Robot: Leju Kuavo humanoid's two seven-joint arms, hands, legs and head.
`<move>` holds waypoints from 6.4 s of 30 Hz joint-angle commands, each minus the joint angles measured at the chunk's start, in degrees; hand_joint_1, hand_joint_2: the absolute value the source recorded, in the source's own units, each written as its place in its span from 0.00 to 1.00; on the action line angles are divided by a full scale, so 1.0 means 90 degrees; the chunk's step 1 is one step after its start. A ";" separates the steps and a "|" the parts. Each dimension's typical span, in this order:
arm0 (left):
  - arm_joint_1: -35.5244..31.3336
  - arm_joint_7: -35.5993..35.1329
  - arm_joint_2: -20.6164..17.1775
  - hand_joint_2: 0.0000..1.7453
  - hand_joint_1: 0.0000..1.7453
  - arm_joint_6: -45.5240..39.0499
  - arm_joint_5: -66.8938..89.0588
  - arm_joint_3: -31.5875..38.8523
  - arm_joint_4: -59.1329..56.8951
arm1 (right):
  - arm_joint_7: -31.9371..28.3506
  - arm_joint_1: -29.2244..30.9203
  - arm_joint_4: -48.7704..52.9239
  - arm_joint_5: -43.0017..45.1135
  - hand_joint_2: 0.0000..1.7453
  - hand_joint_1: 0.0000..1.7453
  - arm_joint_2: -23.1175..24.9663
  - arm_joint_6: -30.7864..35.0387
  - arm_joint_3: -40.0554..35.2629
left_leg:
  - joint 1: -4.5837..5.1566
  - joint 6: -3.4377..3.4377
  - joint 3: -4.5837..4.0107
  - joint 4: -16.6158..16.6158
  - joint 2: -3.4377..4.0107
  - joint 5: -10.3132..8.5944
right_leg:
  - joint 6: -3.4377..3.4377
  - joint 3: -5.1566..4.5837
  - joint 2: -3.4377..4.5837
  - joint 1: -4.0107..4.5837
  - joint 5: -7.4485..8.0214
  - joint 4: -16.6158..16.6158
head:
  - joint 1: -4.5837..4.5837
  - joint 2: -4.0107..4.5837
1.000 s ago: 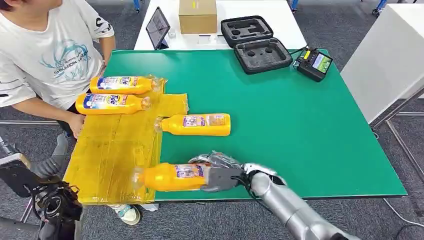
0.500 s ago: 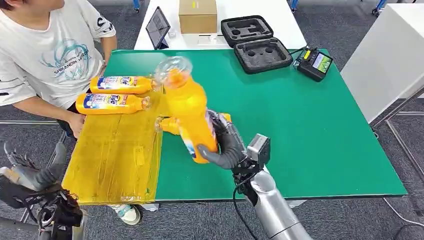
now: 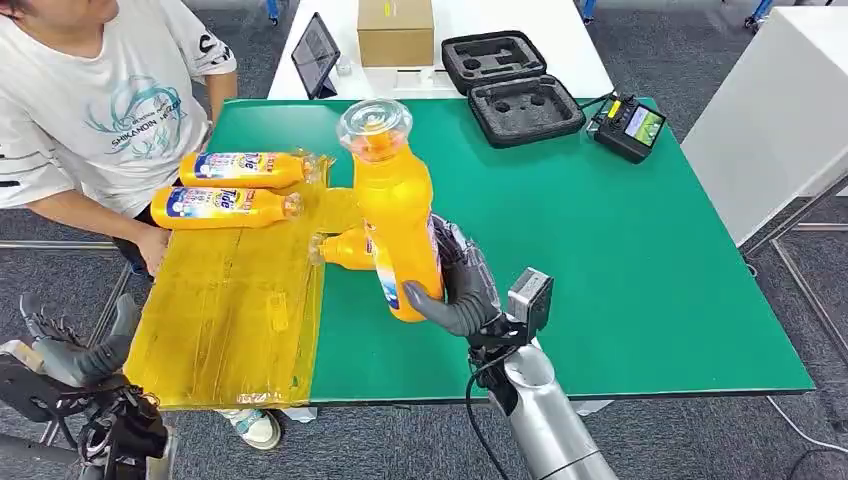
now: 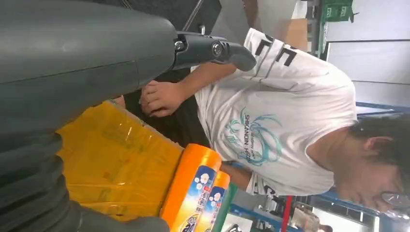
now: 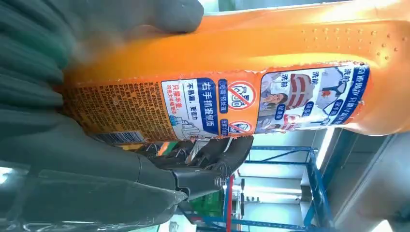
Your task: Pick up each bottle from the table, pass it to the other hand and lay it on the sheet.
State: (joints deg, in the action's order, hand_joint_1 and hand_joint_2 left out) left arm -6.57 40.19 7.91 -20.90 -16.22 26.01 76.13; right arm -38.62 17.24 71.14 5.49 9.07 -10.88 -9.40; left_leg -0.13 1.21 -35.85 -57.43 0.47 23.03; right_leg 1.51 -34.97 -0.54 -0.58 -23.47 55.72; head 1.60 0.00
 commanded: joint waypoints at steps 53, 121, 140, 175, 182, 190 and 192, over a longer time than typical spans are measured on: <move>-0.0783 -0.2728 -0.0456 1.00 0.00 0.4346 -0.2491 -0.4462 -0.0740 | 0.0566 0.1329 -0.4871 -0.3364 1.00 1.00 0.0878 0.3499 -0.3098 | -0.0003 -0.0006 0.0009 0.0003 -0.0014 0.0001 | -0.0004 0.0012 -0.0010 0.0004 -0.0007 -0.0003 | 0.0002 0.0000; -0.2594 -0.2261 -0.1453 1.00 1.00 0.0182 0.7598 -0.3800 -0.2863 | -0.0153 -0.0286 0.1747 -0.1680 0.00 0.00 -0.0197 0.5043 -0.2808 | -0.0015 -0.0016 0.0068 0.0013 -0.0007 0.0019 | -0.0015 0.0066 0.0012 0.0008 -0.0017 -0.0013 | 0.0000 0.0000; -0.2807 -0.1909 -0.1600 1.00 1.00 0.1927 0.6992 -0.3821 -0.4412 | -0.0153 -0.0271 0.1345 -0.1258 0.00 0.00 0.0123 0.3930 -0.2335 | -0.0004 -0.0007 0.0018 0.0009 0.0008 0.0001 | -0.0007 0.0013 0.0023 -0.0001 0.0004 -0.0006 | 0.0000 0.0000; -0.3035 -0.1540 -0.1422 0.00 0.00 0.3522 0.6667 -0.3878 -0.5385 | -0.0153 -0.0107 0.0895 -0.1230 1.00 0.00 0.0270 0.3823 -0.2171 | -0.0001 -0.0009 0.0089 0.0019 0.0013 0.0002 | -0.0008 0.0084 0.0030 -0.0004 0.0006 -0.0011 | 0.0000 0.0000; -0.2795 -0.1432 -0.1070 0.00 0.00 0.5088 0.3932 -0.2160 -0.4915 | -0.0153 -0.0112 0.0680 -0.1277 1.00 0.00 0.0260 0.3936 -0.2255 | 0.0000 -0.0008 0.0109 0.0024 0.0010 0.0002 | -0.0006 0.0106 0.0027 -0.0007 0.0004 -0.0015 | 0.0000 0.0000; -0.2795 -0.1432 -0.1070 0.00 0.00 0.5088 0.3932 -0.2160 -0.4915 | -0.0153 -0.0112 0.0680 -0.1277 1.00 0.00 0.0260 0.3936 -0.2255 | 0.0002 -0.0007 0.0099 0.0015 -0.0001 0.0004 | -0.0001 0.0103 0.0016 -0.0006 -0.0003 -0.0008 | 0.0000 0.0000; -0.2758 -0.1534 -0.0948 0.00 0.00 0.4807 0.3138 -0.1761 -0.4734 | -0.0153 -0.0111 0.0654 -0.1254 1.00 0.00 0.0255 0.3961 -0.2291 | 0.0000 -0.0010 0.0101 0.0019 0.0006 0.0005 | -0.0004 0.0104 0.0024 -0.0003 -0.0002 -0.0013 | 0.0000 0.0000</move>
State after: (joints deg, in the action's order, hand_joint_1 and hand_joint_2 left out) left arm -34.73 28.20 -3.15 24.33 18.99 3.67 34.23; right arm -40.11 14.19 81.29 -6.16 11.63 24.24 -29.75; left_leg -0.11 1.19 -35.14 -57.39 0.38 23.03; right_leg 1.54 -34.19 -0.54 -0.62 -23.50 55.73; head 1.60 0.00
